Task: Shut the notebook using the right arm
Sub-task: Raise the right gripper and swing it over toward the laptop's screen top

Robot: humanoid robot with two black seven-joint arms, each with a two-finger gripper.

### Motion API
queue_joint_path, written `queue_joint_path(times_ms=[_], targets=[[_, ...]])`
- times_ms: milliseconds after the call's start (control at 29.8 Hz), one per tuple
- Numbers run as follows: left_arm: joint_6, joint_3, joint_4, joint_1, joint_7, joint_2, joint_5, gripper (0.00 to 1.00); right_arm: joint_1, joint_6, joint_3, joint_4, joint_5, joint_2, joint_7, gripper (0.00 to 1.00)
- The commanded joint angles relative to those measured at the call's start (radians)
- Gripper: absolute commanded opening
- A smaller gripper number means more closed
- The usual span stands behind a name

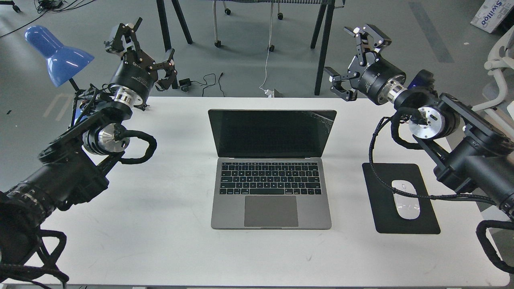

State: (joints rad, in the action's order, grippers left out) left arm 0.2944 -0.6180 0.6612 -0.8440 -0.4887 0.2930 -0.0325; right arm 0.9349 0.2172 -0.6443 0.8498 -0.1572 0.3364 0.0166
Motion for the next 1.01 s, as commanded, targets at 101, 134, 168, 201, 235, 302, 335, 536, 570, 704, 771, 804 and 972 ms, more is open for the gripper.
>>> queue_joint_path(times_ms=[101, 134, 168, 201, 235, 302, 335, 536, 570, 704, 771, 804, 972], targets=[[0.0, 0.0, 0.0, 0.0, 0.0, 0.0, 0.002, 1.0, 0.099, 0.001, 0.1, -0.052, -0.001, -0.014, 0.0, 1.0], [0.0, 0.0, 0.0, 0.0, 0.0, 0.0, 0.002, 1.0, 0.107, 0.001, 0.103, -0.058, -0.001, -0.017, -0.001, 1.0], [0.0, 0.0, 0.0, 0.0, 0.0, 0.0, 0.002, 1.0, 0.113, -0.001, 0.106, -0.069, -0.001, -0.026, -0.001, 1.0], [0.0, 0.0, 0.0, 0.0, 0.0, 0.0, 0.002, 1.0, 0.119, 0.001, 0.106, -0.086, -0.001, -0.04, -0.001, 1.0], [0.0, 0.0, 0.0, 0.0, 0.0, 0.0, 0.002, 1.0, 0.125, 0.001, 0.107, -0.104, -0.002, -0.054, -0.001, 1.0], [0.0, 0.0, 0.0, 0.0, 0.0, 0.0, 0.002, 1.0, 0.143, 0.001, 0.141, -0.15, -0.004, -0.082, -0.003, 1.0], [0.0, 0.0, 0.0, 0.0, 0.0, 0.0, 0.002, 1.0, 0.156, 0.001, 0.168, -0.172, -0.005, -0.094, -0.003, 1.0], [0.0, -0.002, 0.0, 0.0, 0.0, 0.0, 0.003, 1.0, 0.202, 0.001, 0.259, -0.281, -0.007, -0.177, -0.003, 1.0], [0.0, -0.002, 0.0, 0.0, 0.0, 0.0, 0.003, 1.0, 0.209, 0.001, 0.274, -0.293, -0.007, -0.186, -0.003, 1.0], [0.0, -0.002, 0.0, 0.0, 0.0, 0.0, 0.003, 1.0, 0.222, 0.004, 0.334, -0.29, -0.007, -0.189, -0.003, 1.0], [0.0, -0.002, 0.0, 0.0, 0.0, 0.0, 0.003, 1.0, 0.231, 0.007, 0.377, -0.288, -0.007, -0.189, -0.003, 1.0], [0.0, -0.002, 0.0, 0.0, 0.0, 0.0, 0.003, 1.0, 0.235, 0.01, 0.399, -0.285, -0.007, -0.189, -0.003, 1.0], [0.0, -0.002, 0.0, 0.0, 0.0, 0.0, 0.003, 1.0, 0.242, 0.019, 0.468, -0.276, -0.007, -0.186, -0.003, 1.0]])
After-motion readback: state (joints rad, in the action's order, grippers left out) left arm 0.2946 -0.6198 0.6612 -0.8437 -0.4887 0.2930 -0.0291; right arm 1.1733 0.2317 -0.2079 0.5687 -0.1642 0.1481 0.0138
